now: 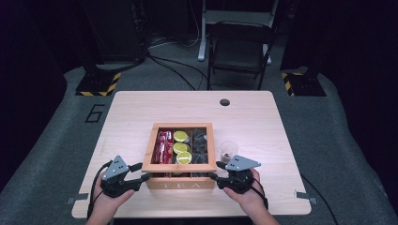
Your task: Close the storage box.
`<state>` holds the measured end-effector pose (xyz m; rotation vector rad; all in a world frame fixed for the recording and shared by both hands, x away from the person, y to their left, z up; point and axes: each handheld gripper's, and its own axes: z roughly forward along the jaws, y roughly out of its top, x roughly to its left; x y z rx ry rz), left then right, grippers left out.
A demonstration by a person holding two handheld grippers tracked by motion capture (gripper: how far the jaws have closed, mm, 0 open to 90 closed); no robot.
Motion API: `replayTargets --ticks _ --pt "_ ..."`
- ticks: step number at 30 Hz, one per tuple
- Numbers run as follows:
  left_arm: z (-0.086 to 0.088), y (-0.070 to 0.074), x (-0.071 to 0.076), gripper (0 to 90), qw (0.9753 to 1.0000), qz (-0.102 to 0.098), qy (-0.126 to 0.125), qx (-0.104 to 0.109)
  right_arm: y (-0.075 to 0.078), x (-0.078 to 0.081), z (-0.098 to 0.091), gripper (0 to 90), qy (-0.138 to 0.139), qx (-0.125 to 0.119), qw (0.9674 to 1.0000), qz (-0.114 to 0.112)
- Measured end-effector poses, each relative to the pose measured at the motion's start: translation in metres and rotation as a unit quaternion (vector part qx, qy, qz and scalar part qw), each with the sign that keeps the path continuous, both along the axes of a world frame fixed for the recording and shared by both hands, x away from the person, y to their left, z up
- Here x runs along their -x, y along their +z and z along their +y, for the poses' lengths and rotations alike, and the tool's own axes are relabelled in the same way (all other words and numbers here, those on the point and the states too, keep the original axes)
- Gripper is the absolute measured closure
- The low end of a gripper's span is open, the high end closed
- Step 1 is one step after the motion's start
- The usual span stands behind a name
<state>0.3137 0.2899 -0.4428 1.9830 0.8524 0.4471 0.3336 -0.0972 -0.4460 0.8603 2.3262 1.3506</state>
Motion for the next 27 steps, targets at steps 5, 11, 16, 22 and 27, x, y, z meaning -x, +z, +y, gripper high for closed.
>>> replayTargets --ticks 5,11,16,22,27 --pt "0.0 -0.004 0.0 49.4 1.0 0.005 -0.002 -0.005 -0.003 -0.001 0.0 50.0 0.003 0.008 1.0 0.004" --pt "0.0 -0.007 -0.002 49.2 0.9998 0.018 -0.009 -0.01 -0.007 -0.002 0.002 50.1 0.008 0.01 0.9997 0.019" --pt "0.0 -0.009 -0.002 49.2 0.9996 0.024 -0.011 -0.012 -0.008 -0.002 0.003 50.2 0.013 0.017 0.9994 0.028" --pt "-0.001 -0.01 -0.003 49.2 0.9995 0.029 -0.009 -0.011 -0.009 -0.002 0.003 49.7 0.014 0.018 0.9992 0.033" --pt "-0.002 -0.013 -0.007 36.9 0.9982 0.056 -0.017 -0.007 -0.011 -0.003 0.005 41.9 0.015 0.036 0.9985 0.037"
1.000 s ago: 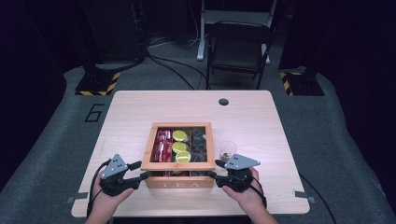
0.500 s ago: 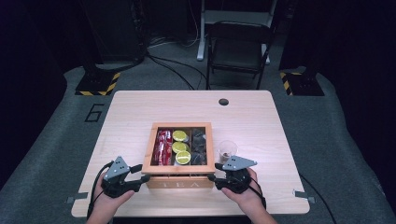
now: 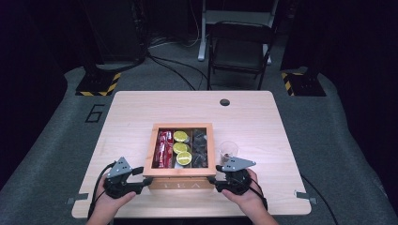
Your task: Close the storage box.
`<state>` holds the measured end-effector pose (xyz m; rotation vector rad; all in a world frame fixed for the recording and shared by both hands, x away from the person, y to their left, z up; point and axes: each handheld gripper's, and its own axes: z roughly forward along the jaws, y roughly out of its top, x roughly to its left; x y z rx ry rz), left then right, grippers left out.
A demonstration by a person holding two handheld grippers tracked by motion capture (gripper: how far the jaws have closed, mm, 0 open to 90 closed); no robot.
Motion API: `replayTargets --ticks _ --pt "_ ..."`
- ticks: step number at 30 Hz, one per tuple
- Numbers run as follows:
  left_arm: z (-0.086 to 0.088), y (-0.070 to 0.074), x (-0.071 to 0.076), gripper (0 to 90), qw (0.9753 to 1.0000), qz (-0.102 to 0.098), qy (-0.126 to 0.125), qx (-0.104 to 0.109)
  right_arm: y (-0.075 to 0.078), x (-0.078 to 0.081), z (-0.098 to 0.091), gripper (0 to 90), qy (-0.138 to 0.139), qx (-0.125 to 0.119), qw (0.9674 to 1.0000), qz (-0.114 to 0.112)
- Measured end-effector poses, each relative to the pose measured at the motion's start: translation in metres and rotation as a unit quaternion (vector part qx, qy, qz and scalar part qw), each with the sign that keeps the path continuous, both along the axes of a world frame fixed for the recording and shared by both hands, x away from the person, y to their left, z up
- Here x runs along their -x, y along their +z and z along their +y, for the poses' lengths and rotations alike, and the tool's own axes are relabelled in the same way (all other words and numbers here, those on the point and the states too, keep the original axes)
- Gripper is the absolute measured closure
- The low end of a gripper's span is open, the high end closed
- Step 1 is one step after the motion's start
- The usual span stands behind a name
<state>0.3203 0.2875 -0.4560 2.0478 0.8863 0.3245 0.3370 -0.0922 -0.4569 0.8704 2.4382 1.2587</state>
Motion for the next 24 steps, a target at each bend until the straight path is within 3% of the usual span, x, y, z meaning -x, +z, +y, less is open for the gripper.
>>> replayTargets --ticks 2,3,4,7,16,24 --pt "-0.001 0.001 0.001 34.7 0.9999 -0.01 0.002 0.003 -0.004 0.0 0.006 41.1 0.003 0.042 0.9991 0.0" --pt "-0.001 0.001 0.001 32.6 0.9999 -0.012 0.001 0.004 -0.006 0.002 0.009 35.0 0.007 0.066 0.9978 -0.01" --pt "-0.001 0.002 0.001 31.8 0.9999 -0.01 -0.002 0.003 -0.006 0.003 0.012 30.9 0.014 0.071 0.9971 -0.022" --pt "-0.001 0.0 0.001 31.4 1.0 -0.009 0.002 0.001 -0.001 0.006 0.014 29.8 0.016 0.047 0.9983 -0.033" --pt "0.001 0.0 -0.001 31.5 0.9999 -0.01 0.011 0.005 0.005 0.005 0.011 30.7 0.019 -0.002 0.9996 -0.023" --pt "0.006 0.005 -0.003 31.7 0.9997 -0.011 0.019 0.009 0.013 0.004 0.003 33.3 0.012 -0.021 0.9991 -0.033"
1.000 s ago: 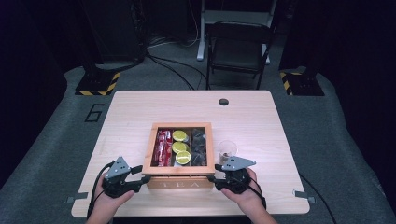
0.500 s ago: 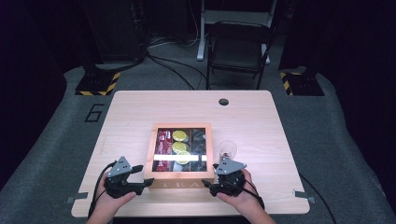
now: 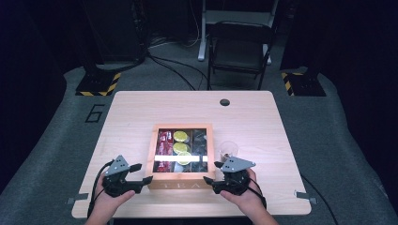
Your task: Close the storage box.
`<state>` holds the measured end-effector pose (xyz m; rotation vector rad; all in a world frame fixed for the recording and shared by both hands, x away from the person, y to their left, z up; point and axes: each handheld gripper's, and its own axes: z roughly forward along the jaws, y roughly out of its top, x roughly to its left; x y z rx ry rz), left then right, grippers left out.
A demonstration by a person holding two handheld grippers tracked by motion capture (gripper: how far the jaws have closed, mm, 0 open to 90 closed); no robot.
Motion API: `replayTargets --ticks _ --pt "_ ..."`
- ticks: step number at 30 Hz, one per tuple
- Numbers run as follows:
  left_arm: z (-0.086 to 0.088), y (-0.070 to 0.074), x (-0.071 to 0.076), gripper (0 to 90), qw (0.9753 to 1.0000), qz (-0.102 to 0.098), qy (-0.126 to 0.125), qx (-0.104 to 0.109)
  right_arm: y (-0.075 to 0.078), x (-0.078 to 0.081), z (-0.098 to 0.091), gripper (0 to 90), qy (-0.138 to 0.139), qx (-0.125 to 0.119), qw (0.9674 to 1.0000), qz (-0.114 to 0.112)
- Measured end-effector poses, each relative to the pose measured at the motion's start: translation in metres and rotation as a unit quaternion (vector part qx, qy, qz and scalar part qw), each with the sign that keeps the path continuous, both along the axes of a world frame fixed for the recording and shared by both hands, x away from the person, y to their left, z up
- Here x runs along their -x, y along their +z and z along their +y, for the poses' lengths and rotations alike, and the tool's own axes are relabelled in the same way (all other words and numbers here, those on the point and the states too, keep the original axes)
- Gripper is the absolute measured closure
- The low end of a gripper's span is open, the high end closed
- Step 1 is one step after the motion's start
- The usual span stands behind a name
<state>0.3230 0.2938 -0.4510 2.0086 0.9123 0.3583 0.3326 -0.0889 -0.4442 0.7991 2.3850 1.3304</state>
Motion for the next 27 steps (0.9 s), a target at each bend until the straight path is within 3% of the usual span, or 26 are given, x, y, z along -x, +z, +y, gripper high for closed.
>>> replayTargets --ticks 6,15,27 --pt "0.006 0.001 -0.003 33.0 0.9997 -0.001 0.02 0.012 0.002 -0.005 -0.01 34.9 -0.022 -0.01 0.9997 0.002" --pt "0.015 0.004 -0.009 33.9 0.9995 -0.004 0.028 0.018 0.004 -0.01 -0.027 35.5 -0.06 -0.023 0.9979 0.003" --pt "0.031 0.003 -0.024 35.4 0.9982 0.0 0.054 0.026 0.003 -0.01 -0.049 37.8 -0.104 -0.02 0.9944 -0.002"
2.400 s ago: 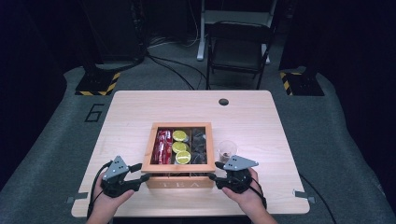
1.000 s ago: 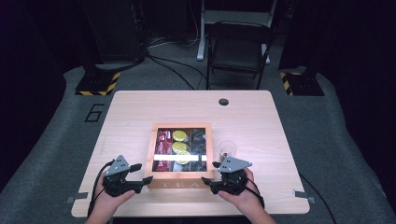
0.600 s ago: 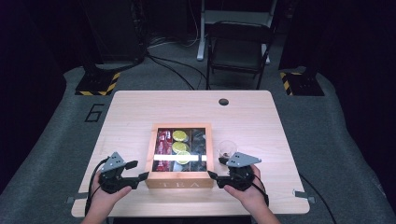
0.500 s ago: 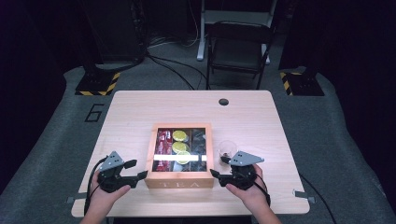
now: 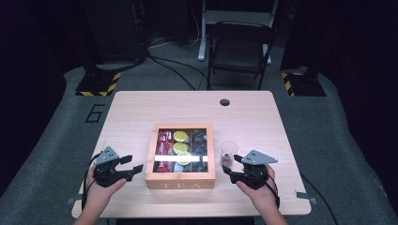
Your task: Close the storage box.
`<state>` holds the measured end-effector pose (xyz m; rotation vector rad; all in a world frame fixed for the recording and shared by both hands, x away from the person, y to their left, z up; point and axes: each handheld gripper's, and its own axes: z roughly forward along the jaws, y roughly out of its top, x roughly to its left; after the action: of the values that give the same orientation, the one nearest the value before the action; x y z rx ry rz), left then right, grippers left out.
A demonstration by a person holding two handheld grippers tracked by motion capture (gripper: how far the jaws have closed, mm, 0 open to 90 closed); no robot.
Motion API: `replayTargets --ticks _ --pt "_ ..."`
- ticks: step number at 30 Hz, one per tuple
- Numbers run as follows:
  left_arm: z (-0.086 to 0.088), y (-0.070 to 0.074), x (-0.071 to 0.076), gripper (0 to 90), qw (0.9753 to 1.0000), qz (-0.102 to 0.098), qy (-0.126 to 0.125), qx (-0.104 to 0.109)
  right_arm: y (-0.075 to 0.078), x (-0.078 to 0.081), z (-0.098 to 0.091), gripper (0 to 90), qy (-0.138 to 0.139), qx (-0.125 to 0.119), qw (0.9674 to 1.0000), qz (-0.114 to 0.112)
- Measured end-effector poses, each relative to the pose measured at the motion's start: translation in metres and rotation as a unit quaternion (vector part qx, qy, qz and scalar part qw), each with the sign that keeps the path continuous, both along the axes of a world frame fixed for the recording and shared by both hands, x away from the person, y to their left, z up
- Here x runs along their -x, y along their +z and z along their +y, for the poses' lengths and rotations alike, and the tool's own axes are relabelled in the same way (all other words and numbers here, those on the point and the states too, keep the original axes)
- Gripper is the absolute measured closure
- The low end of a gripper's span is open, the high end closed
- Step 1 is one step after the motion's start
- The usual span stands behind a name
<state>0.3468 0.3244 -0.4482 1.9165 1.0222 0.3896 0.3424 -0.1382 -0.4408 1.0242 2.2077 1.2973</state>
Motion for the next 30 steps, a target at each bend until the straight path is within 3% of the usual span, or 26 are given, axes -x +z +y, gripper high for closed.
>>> replayTargets --ticks 8,17,30 --pt "0.003 -0.004 -0.009 35.8 0.9997 -0.002 0.007 -0.023 -0.007 -0.001 -0.01 40.4 -0.018 0.005 0.9997 0.013" --pt "0.007 -0.013 -0.018 36.2 0.9996 0.001 0.021 -0.017 -0.013 -0.001 -0.017 40.8 -0.03 0.013 0.9993 0.016" --pt "0.007 -0.02 -0.024 36.3 0.9995 0.014 0.018 -0.02 -0.025 -0.006 -0.024 41.4 -0.045 0.037 0.9977 0.036"
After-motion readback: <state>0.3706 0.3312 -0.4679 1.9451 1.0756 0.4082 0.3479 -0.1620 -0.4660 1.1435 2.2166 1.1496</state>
